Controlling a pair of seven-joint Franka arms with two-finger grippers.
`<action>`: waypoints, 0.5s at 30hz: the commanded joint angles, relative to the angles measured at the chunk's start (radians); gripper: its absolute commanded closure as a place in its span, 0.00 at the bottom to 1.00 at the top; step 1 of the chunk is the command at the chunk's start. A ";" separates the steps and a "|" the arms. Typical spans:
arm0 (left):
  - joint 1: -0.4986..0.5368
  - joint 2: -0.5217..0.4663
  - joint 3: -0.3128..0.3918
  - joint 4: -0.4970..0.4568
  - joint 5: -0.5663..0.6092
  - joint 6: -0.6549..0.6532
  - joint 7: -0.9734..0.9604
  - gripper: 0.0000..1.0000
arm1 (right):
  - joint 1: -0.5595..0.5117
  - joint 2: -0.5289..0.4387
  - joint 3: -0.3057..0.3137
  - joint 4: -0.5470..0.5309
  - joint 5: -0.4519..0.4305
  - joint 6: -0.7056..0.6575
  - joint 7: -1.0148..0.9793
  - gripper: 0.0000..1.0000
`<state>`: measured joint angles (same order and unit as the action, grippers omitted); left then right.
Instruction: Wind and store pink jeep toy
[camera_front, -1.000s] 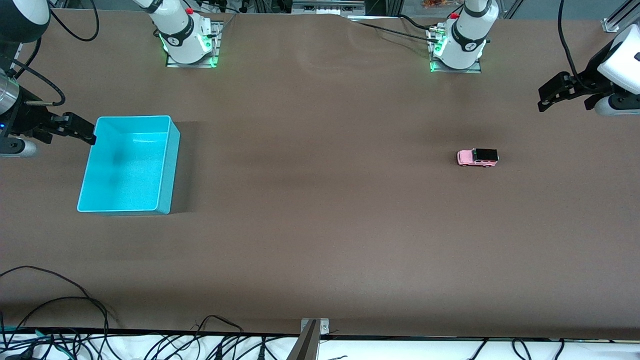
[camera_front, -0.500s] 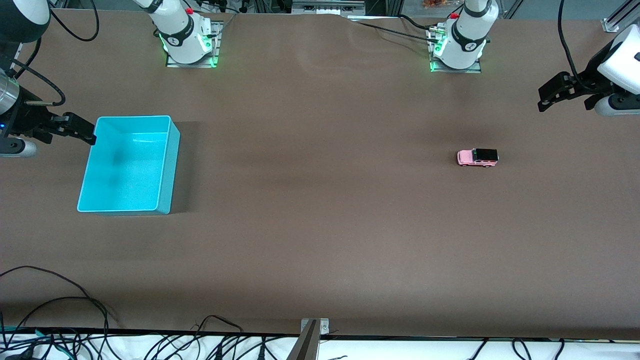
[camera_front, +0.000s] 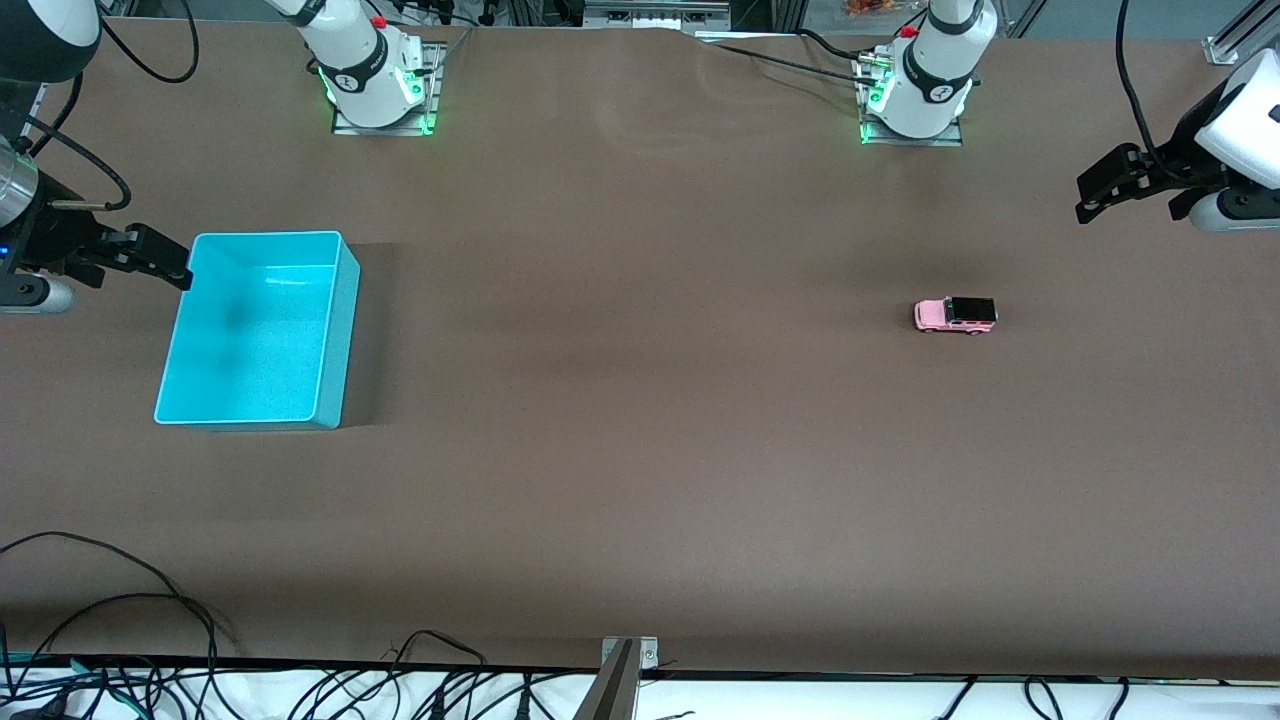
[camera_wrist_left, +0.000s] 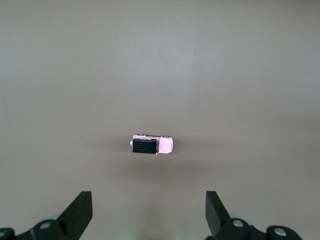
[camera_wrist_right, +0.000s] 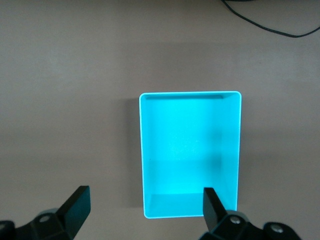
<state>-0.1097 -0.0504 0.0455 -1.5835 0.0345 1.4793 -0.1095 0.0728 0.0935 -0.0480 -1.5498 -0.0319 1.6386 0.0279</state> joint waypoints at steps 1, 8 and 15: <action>-0.001 0.014 0.005 0.030 -0.013 -0.022 -0.004 0.00 | 0.005 -0.005 0.000 0.010 -0.006 -0.003 0.009 0.00; -0.001 0.014 0.005 0.030 -0.015 -0.022 -0.004 0.00 | 0.005 -0.009 0.000 0.010 -0.005 -0.008 0.009 0.00; -0.001 0.014 0.005 0.030 -0.015 -0.022 -0.004 0.00 | 0.005 -0.008 0.000 0.010 -0.005 -0.003 0.009 0.00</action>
<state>-0.1097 -0.0504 0.0461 -1.5835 0.0345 1.4793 -0.1095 0.0738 0.0926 -0.0480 -1.5485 -0.0319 1.6386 0.0279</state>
